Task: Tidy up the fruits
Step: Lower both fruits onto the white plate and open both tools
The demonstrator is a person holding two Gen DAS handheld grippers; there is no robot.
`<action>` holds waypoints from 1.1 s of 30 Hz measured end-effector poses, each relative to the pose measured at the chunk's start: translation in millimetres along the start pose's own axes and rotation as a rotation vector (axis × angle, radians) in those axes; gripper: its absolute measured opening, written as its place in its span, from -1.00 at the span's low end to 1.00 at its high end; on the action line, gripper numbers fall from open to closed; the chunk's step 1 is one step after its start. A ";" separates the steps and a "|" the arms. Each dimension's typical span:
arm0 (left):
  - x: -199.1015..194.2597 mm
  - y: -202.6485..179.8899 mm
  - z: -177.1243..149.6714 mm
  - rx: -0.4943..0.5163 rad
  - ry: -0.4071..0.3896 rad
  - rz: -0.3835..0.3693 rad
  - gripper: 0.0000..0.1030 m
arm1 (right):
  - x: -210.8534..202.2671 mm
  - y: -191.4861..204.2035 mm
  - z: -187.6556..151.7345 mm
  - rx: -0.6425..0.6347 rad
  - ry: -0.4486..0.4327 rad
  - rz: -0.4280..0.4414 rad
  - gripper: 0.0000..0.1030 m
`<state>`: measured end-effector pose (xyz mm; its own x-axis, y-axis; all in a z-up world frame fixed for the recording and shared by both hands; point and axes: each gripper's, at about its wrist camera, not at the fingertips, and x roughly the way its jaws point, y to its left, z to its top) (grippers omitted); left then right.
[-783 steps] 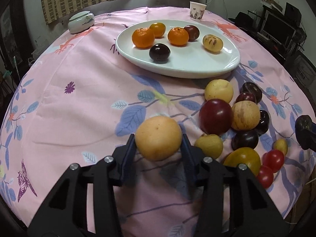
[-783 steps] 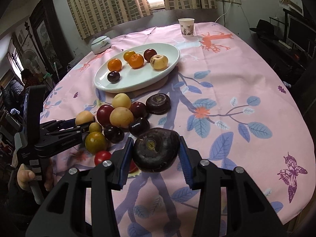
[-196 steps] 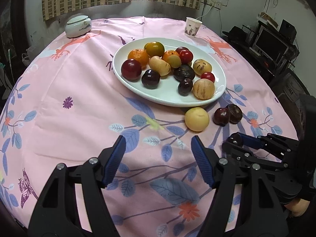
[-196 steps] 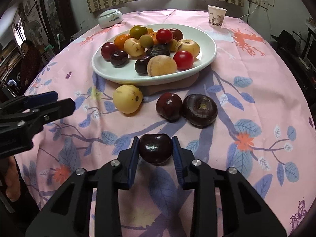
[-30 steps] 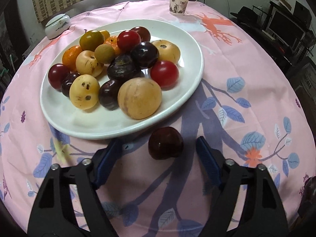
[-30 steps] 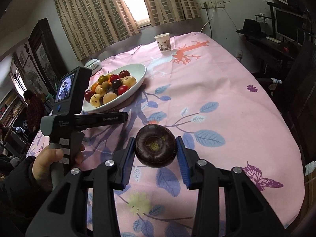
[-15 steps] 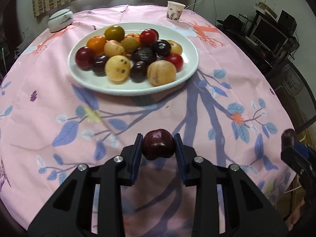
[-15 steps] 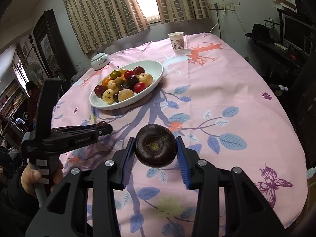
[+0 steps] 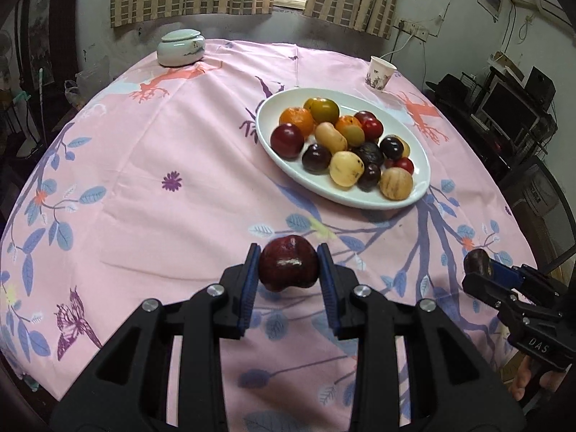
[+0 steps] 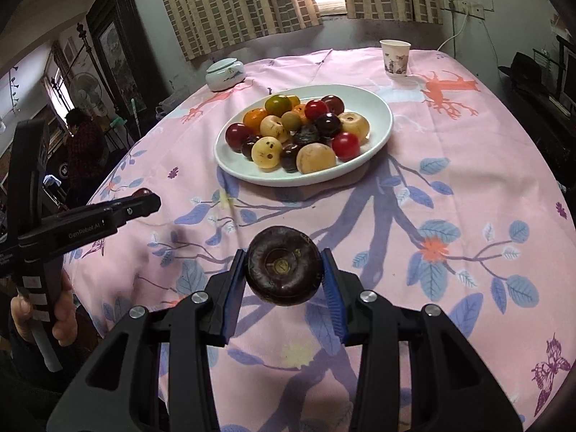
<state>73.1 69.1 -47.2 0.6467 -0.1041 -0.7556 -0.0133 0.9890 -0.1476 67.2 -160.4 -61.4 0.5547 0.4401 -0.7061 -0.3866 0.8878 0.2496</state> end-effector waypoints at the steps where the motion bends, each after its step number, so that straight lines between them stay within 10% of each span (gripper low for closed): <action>1: 0.1 1.2 7.8 0.003 -0.006 0.004 -0.38 | 2.8 1.7 5.6 -0.012 0.005 0.002 -0.19; 12: 61.9 -25.8 118.7 0.047 -0.001 0.050 -0.37 | 61.6 -3.5 109.0 -0.068 0.009 -0.076 -0.20; 25: 135.3 -35.3 139.7 0.041 0.142 0.031 -0.34 | 110.2 -3.8 126.9 -0.095 0.055 -0.072 -0.19; 29: 127.8 -40.2 146.2 0.047 0.098 0.048 0.46 | 107.5 1.5 128.4 -0.132 -0.003 -0.140 0.34; 33: 114.0 -43.1 148.7 0.064 0.063 0.056 0.66 | 97.0 1.1 128.7 -0.141 -0.030 -0.163 0.53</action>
<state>260.8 30.3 -32.1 0.5970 -0.0527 -0.8005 0.0018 0.9979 -0.0643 215.4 -99.4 -44.3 0.6394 0.2981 -0.7088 -0.3881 0.9209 0.0372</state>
